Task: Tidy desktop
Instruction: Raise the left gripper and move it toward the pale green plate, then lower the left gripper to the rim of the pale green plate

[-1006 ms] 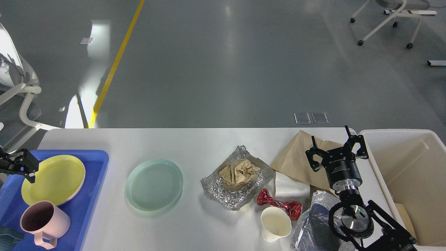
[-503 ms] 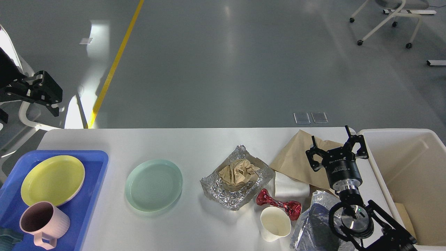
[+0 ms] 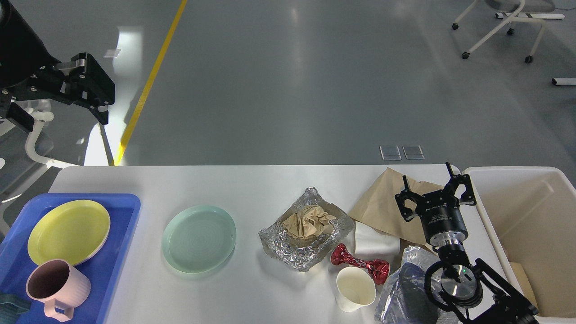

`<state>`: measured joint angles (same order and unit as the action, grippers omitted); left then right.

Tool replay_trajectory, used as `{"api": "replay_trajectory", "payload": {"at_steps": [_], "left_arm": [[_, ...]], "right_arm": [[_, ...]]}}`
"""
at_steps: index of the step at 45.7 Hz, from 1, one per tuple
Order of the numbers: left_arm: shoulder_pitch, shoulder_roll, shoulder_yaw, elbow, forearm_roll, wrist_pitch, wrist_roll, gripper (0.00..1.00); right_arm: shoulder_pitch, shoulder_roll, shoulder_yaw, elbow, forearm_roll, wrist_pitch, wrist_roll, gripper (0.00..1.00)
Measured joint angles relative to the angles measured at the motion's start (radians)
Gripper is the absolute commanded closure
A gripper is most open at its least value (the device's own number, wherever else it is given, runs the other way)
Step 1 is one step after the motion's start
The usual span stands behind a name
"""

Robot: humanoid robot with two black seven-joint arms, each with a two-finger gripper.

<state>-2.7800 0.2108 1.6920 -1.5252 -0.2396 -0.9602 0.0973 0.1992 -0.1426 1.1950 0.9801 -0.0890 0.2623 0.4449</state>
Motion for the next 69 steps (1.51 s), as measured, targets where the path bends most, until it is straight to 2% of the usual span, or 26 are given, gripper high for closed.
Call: {"api": "replay_trajectory", "payload": {"at_steps": [12, 26, 30, 40, 43, 48, 58, 69], "left_arm": [[-0.013, -0.013, -0.009, -0.003, -0.013, 0.0, -0.001, 0.04], [0.051, -0.012, -0.072, 0.013, -0.024, 0.0, -0.003, 0.04], [0.114, -0.003, -0.095, 0.048, -0.026, 0.0, -0.004, 0.04], [0.392, 0.005, -0.138, 0.181, -0.05, 0.015, -0.008, 0.04], [0.494, 0.008, -0.159, 0.222, -0.052, 0.054, -0.009, 0.04], [0.652, 0.021, -0.185, 0.249, -0.054, 0.164, -0.011, 0.04], [0.831, 0.042, -0.22, 0.255, -0.052, 0.387, -0.033, 0.04], [0.935, 0.093, -0.26, 0.278, -0.051, 0.455, -0.042, 0.04]], "right_arm": [[0.0, 0.0, 0.0, 0.0, 0.0, 0.0, 0.0, 0.0], [0.0, 0.0, 0.0, 0.0, 0.0, 0.0, 0.0, 0.0], [0.0, 0.0, 0.0, 0.0, 0.0, 0.0, 0.0, 0.0], [0.0, 0.0, 0.0, 0.0, 0.0, 0.0, 0.0, 0.0], [0.0, 0.0, 0.0, 0.0, 0.0, 0.0, 0.0, 0.0], [0.0, 0.0, 0.0, 0.0, 0.0, 0.0, 0.0, 0.0], [-0.001, 0.0, 0.0, 0.0, 0.0, 0.0, 0.0, 0.0], [-0.001, 0.0, 0.0, 0.0, 0.0, 0.0, 0.0, 0.0]]}}
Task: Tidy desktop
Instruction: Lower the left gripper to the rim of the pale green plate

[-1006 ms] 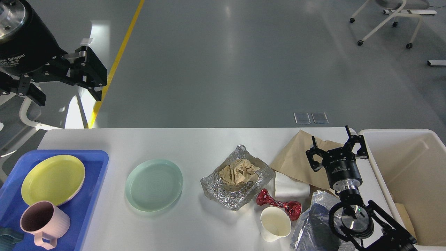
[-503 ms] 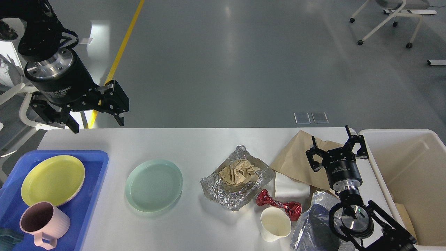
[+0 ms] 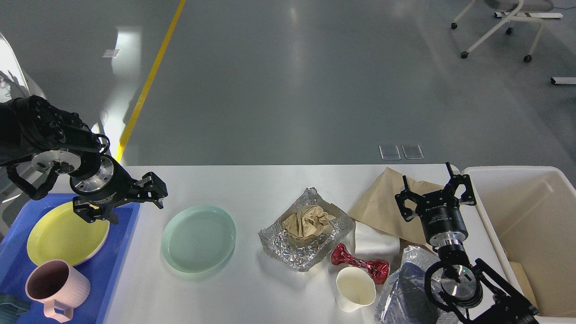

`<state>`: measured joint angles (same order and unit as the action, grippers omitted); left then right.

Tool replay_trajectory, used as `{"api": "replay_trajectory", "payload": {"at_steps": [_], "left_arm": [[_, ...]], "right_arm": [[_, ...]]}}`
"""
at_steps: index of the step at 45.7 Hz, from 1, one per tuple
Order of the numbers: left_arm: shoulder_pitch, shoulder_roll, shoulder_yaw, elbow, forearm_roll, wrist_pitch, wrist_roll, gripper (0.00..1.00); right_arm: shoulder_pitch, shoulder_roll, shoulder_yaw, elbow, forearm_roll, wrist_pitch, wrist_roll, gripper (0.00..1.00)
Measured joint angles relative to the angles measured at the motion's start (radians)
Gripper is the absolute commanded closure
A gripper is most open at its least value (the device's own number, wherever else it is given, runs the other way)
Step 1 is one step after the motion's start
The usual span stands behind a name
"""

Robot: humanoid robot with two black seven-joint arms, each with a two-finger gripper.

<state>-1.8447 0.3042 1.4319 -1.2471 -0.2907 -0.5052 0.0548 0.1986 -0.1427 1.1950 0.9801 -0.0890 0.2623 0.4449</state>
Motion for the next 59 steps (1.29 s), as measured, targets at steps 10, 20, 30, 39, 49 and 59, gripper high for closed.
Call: {"api": "replay_trajectory", "payload": {"at_steps": [10, 20, 30, 39, 49, 59], "left_arm": [[0.135, 0.038, -0.079, 0.053, -0.003, 0.037, -0.017, 0.04], [0.244, 0.037, -0.114, 0.101, -0.003, 0.099, -0.088, 0.04], [0.291, 0.039, -0.135, 0.104, -0.003, 0.223, -0.093, 0.05], [0.356, 0.035, -0.208, 0.112, -0.003, 0.27, -0.089, 0.06], [0.407, 0.024, -0.247, 0.123, -0.003, 0.375, -0.084, 0.06], [0.454, 0.021, -0.251, 0.124, 0.001, 0.412, -0.092, 0.06]], "right_arm": [[0.0, 0.0, 0.0, 0.0, 0.0, 0.0, 0.0, 0.0], [0.0, 0.0, 0.0, 0.0, 0.0, 0.0, 0.0, 0.0], [0.0, 0.0, 0.0, 0.0, 0.0, 0.0, 0.0, 0.0], [0.001, 0.0, 0.0, 0.0, 0.0, 0.0, 0.0, 0.0], [0.001, 0.0, 0.0, 0.0, 0.0, 0.0, 0.0, 0.0], [0.001, 0.0, 0.0, 0.0, 0.0, 0.0, 0.0, 0.0]]}}
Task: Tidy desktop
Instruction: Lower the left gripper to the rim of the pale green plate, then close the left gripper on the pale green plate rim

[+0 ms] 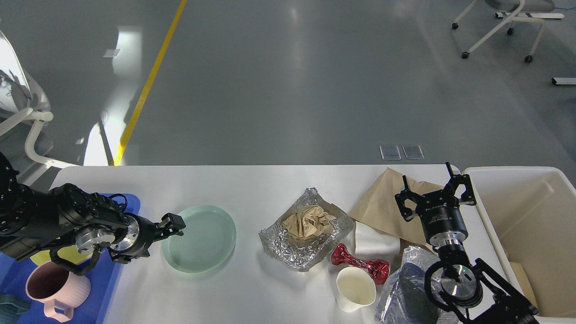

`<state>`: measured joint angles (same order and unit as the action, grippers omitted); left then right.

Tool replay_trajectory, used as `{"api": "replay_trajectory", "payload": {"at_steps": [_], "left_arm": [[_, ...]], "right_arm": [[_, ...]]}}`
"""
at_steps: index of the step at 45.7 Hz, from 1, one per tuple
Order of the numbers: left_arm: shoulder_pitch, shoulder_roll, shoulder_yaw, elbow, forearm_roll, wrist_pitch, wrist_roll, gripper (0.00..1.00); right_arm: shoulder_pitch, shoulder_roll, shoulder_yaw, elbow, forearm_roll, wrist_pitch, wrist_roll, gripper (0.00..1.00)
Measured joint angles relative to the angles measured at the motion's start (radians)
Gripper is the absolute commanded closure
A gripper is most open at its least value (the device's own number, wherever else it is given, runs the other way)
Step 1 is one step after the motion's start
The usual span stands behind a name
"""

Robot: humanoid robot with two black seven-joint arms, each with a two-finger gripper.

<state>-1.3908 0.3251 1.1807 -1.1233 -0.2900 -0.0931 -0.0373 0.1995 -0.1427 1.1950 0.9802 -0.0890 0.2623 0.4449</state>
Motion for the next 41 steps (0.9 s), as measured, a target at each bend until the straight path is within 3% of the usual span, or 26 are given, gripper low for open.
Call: {"api": "replay_trajectory", "payload": {"at_steps": [8, 25, 33, 41], "left_arm": [[0.039, -0.014, -0.014, 0.026, 0.008, 0.004, -0.002, 0.09], [0.101, -0.055, -0.05, 0.086, 0.014, 0.005, 0.005, 0.37], [0.115, -0.053, -0.05, 0.088, 0.015, 0.002, 0.009, 0.38], [0.119, -0.049, -0.049, 0.089, 0.014, 0.001, 0.012, 0.5]], "right_arm": [[0.0, 0.0, 0.0, 0.0, 0.0, 0.0, 0.0, 0.0], [0.0, 0.0, 0.0, 0.0, 0.0, 0.0, 0.0, 0.0], [0.0, 0.0, 0.0, 0.0, 0.0, 0.0, 0.0, 0.0], [0.0, 0.0, 0.0, 0.0, 0.0, 0.0, 0.0, 0.0]]}}
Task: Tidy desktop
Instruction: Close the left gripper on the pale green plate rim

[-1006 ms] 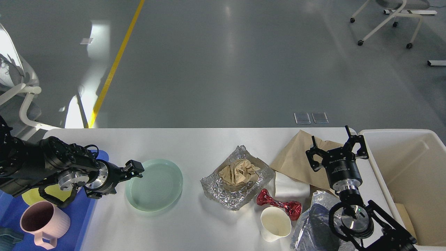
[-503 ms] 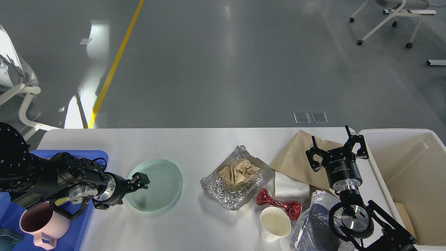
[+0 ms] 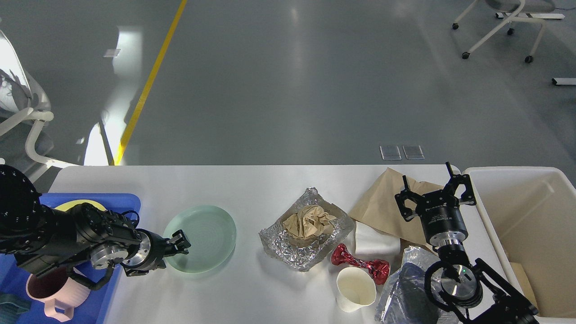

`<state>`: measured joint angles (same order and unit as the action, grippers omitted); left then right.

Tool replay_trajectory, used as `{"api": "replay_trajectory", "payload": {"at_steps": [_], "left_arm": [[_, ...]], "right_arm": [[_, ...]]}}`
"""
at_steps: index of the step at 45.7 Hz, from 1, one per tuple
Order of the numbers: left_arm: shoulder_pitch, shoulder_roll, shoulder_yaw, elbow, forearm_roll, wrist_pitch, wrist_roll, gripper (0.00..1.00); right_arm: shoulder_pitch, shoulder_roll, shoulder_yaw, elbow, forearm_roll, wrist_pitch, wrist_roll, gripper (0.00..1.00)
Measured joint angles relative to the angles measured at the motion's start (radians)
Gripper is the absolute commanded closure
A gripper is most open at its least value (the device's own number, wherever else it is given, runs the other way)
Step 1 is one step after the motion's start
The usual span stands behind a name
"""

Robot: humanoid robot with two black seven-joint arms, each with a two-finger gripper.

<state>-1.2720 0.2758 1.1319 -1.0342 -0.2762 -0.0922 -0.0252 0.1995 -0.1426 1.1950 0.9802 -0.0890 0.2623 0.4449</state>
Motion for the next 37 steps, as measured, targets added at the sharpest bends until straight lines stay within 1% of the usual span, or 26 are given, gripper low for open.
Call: {"api": "replay_trajectory", "payload": {"at_steps": [5, 12, 18, 25, 37], "left_arm": [[0.0, 0.002, 0.0, 0.001, -0.008, -0.004, -0.001, 0.57], [0.0, 0.003, -0.001, 0.002, -0.015, -0.008, -0.002, 0.59], [0.0, 0.005, -0.001, 0.002, -0.016, -0.009, -0.002, 0.67], [0.0, 0.005, -0.001, 0.002, -0.026, -0.009, -0.002, 0.73], [0.002, 0.012, 0.003, 0.002, -0.078, -0.009, -0.001, 0.75]], "right_arm": [[0.0, 0.0, 0.0, 0.0, 0.0, 0.0, 0.0, 0.0], [0.0, 0.0, 0.0, 0.0, 0.0, 0.0, 0.0, 0.0], [0.0, 0.0, 0.0, 0.0, 0.0, 0.0, 0.0, 0.0], [0.0, 0.0, 0.0, 0.0, 0.0, 0.0, 0.0, 0.0], [0.0, 0.0, 0.0, 0.0, 0.0, 0.0, 0.0, 0.0]]}}
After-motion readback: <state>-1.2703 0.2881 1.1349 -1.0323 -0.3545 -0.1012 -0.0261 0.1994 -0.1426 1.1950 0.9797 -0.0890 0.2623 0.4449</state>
